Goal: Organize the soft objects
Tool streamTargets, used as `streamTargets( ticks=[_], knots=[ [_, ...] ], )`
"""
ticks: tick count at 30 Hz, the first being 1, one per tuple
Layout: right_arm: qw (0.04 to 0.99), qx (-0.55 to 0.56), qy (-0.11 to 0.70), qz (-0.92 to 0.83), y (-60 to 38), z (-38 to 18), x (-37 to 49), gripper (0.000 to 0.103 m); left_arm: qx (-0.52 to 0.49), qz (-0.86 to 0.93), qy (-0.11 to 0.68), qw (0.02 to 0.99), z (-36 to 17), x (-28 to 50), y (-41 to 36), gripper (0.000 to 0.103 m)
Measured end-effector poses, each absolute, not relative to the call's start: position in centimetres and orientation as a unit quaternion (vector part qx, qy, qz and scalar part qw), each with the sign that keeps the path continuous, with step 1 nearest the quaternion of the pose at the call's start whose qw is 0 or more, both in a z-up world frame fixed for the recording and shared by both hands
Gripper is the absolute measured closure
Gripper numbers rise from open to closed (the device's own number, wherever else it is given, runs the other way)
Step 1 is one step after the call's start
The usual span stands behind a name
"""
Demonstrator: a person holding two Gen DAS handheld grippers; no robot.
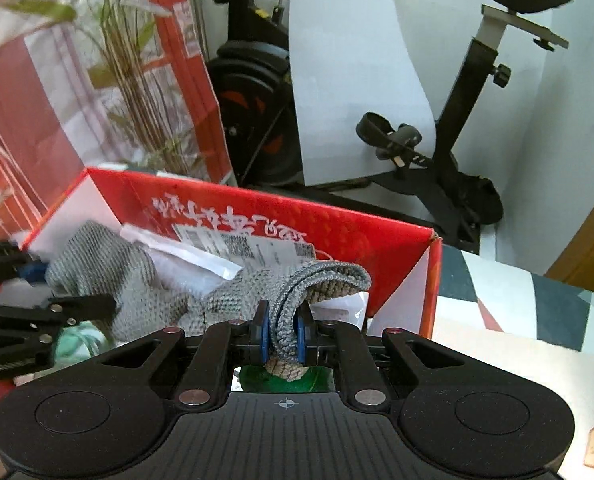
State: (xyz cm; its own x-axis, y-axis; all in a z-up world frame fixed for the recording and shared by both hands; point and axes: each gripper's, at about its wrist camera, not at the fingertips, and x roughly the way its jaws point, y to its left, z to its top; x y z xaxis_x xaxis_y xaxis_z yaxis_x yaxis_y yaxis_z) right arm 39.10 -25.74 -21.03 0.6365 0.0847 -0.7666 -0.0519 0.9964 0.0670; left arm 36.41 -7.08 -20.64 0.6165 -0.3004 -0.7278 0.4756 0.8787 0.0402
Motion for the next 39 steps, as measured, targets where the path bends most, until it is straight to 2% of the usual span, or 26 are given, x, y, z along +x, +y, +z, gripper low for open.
streamTargets(
  ticks=[1, 9, 15, 17, 19, 23, 26, 28, 32, 39],
  knots=[
    [0.903, 0.004, 0.428, 0.036, -25.3, -21.2, 39.2, 0.091, 0.113, -0.217, 0.378, 0.893, -20.5, 36.4, -7.0, 0.049],
    [0.891, -0.058, 0.450, 0.022, -23.2, -22.0, 40.0, 0.091, 0.106, -0.213, 0.339, 0.910, -18.6, 35.3, -6.4, 0.046],
    [0.900, -0.074, 0.430, -0.005, -22.9, -21.4, 39.1, 0.081, 0.104, -0.204, 0.314, 0.921, -17.3, 34.9, -5.9, 0.034],
    [0.905, -0.078, 0.417, -0.019, -22.8, -20.9, 38.6, 0.073, 0.103, -0.204, 0.306, 0.924, -17.0, 34.6, -5.8, 0.030],
    [0.909, -0.079, 0.409, -0.029, -22.8, -20.4, 38.2, 0.051, 0.101, -0.203, 0.300, 0.927, -16.7, 34.2, -5.8, 0.023],
    [0.912, -0.071, 0.402, -0.026, -23.1, -19.4, 37.4, 0.043, 0.100, -0.196, 0.286, 0.932, -16.1, 33.4, -5.8, 0.011],
    [0.916, -0.073, 0.393, -0.036, -23.0, -18.3, 36.6, 0.026, 0.100, -0.189, 0.281, 0.936, -15.7, 32.9, -5.8, 0.007],
    [0.919, -0.071, 0.386, -0.040, -22.8, -17.5, 35.8, 0.011, 0.095, -0.186, 0.284, 0.936, -15.2, 32.8, -5.7, 0.003],
    [0.926, -0.064, 0.371, -0.038, -22.3, -15.9, 34.1, 0.001, 0.082, -0.179, 0.283, 0.939, -14.4, 32.4, -5.1, 0.000],
    [0.933, -0.023, 0.357, -0.042, -21.0, -13.8, 30.3, 0.001, 0.079, -0.159, 0.261, 0.949, -12.8, 29.5, -4.2, 0.000]
  ],
)
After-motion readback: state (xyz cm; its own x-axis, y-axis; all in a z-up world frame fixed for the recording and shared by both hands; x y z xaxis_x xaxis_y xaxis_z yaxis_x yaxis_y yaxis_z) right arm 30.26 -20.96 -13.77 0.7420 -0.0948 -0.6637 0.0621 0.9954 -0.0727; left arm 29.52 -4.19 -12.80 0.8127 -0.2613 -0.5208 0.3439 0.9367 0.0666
